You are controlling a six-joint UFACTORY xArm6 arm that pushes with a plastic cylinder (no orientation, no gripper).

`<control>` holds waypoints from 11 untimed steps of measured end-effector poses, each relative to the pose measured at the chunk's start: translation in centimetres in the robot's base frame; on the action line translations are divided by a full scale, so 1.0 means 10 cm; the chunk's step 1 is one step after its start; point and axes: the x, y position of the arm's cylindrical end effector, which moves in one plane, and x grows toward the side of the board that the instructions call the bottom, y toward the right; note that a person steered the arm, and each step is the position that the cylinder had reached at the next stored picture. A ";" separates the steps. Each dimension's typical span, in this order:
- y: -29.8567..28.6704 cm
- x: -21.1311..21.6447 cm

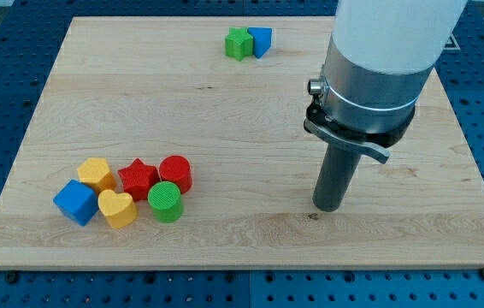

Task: Push the blue cube into the red star

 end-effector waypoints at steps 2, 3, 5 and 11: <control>0.02 0.13; 0.02 0.14; 0.02 0.24; -3.53 0.49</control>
